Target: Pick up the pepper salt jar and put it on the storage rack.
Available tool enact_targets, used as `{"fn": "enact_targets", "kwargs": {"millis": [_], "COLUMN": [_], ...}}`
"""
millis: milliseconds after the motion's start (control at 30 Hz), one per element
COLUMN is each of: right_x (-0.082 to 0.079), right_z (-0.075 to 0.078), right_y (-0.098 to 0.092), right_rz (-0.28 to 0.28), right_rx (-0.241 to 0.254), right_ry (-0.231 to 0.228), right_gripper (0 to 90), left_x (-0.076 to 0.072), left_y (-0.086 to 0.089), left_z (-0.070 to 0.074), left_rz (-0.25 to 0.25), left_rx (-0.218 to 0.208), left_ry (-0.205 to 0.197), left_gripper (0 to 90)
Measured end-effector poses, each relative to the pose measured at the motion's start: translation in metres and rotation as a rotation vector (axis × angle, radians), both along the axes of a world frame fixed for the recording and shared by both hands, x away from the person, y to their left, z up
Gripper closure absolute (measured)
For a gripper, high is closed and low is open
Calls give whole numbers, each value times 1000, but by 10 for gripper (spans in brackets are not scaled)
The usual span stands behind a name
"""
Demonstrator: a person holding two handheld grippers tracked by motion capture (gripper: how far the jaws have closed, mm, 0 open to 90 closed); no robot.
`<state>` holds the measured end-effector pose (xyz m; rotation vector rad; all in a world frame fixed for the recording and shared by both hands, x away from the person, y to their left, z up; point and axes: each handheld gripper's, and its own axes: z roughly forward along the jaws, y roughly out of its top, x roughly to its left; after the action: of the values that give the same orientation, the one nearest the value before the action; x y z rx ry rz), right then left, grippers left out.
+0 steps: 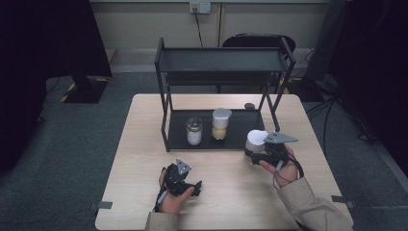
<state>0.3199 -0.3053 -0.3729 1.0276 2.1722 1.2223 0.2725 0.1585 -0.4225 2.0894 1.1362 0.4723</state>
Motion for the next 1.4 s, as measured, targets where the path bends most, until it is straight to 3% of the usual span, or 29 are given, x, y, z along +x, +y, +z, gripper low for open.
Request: {"fn": "enact_targets", "kwargs": {"millis": [833,1400], "right_x": [15,26], "right_z": [5,9], "right_y": [17,31], "right_rz": [-16,-18], "right_rx": [22,4], "right_ry": [2,-7], "right_gripper": [305,305], "left_x": [0,0], "left_y": [0,0], "left_z": [0,0], "left_rz": [0,0], "left_rx": [0,0], "left_ry": [0,0], "left_gripper": [0,0]}}
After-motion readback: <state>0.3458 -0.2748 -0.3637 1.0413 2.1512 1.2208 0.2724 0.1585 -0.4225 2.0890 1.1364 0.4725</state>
